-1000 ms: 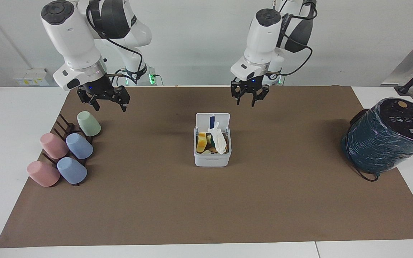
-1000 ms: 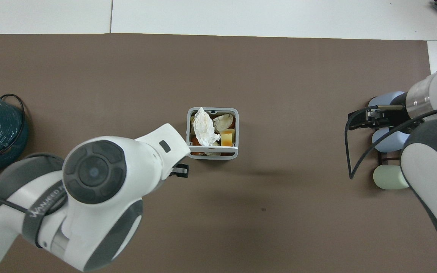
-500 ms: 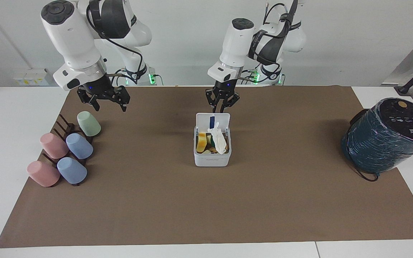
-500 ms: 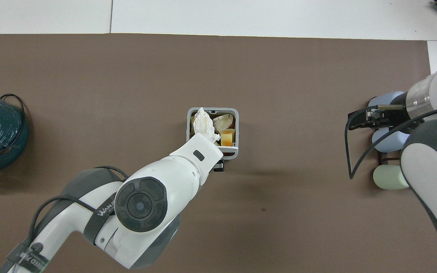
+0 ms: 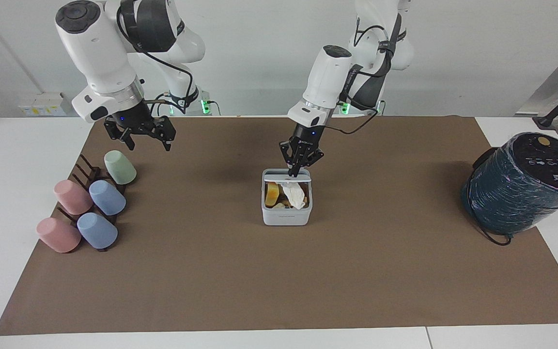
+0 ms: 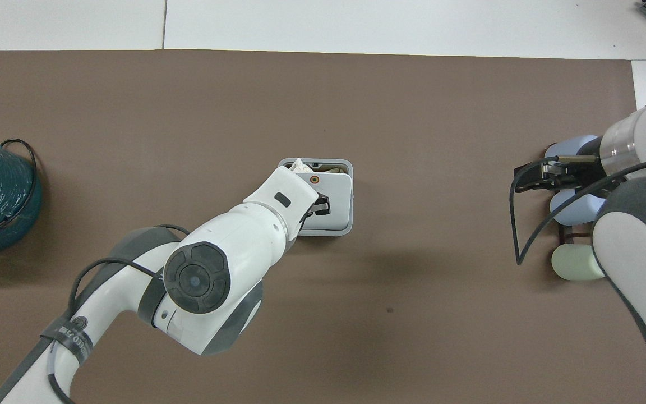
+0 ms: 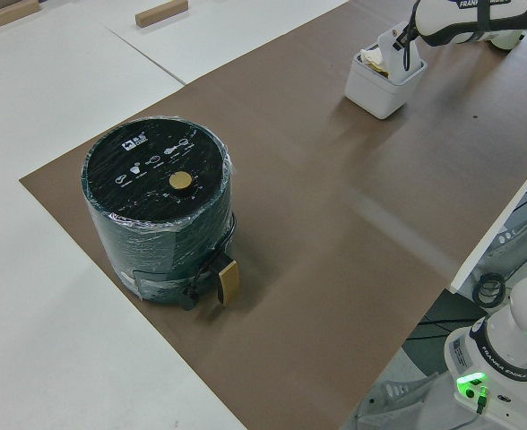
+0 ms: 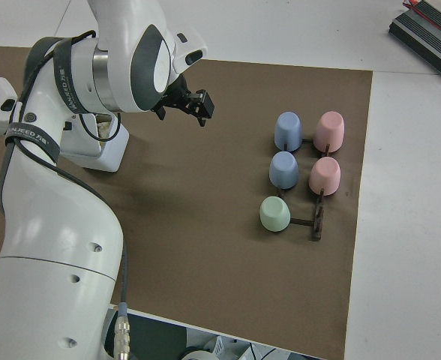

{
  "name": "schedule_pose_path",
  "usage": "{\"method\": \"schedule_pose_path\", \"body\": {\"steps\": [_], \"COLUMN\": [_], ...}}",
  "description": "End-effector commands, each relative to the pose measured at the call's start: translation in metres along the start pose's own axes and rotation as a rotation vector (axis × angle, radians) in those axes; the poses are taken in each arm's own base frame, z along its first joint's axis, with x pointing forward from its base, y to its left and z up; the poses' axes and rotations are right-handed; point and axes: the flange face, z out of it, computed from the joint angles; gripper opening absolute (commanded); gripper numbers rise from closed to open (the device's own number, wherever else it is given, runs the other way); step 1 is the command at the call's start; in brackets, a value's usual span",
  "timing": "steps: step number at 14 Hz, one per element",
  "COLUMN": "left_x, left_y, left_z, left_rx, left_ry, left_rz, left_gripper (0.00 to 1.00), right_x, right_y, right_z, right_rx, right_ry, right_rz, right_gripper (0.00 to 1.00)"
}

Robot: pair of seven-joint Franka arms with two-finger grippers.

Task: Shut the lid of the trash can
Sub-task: 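Push the white lid down over the trash can with the left gripper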

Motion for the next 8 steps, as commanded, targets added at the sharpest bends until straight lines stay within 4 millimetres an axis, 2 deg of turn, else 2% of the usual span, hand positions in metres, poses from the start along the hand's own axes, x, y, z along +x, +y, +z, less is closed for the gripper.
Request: {"method": "schedule_pose_path", "body": {"steps": [1,3,6,8], "left_x": [0.019,0.017,0.011,0.008], "left_y": [0.002,0.0,-0.007,-0.011], "left_z": [0.007,0.021,0.059,0.074], "left_rx": [-0.019,-0.014,-0.016,-0.018], "left_ry": [0.019,0.012,0.012,0.015], "left_rz": [-0.028,-0.026,-0.03,-0.029], "left_gripper": [0.14,0.14,0.14,0.14], "right_x": [-0.007,-0.007,-0.007,-0.007], "right_y": [0.004,0.004,0.004,0.004], "right_z": [-0.002,-0.002,-0.002,-0.002], "right_rx": [0.004,0.004,0.004,0.004], "right_ry": [0.002,0.002,0.002,0.002], "right_rz": [-0.019,-0.018,-0.019,-0.019], "right_gripper": [1.0,1.0,1.0,1.0]}}
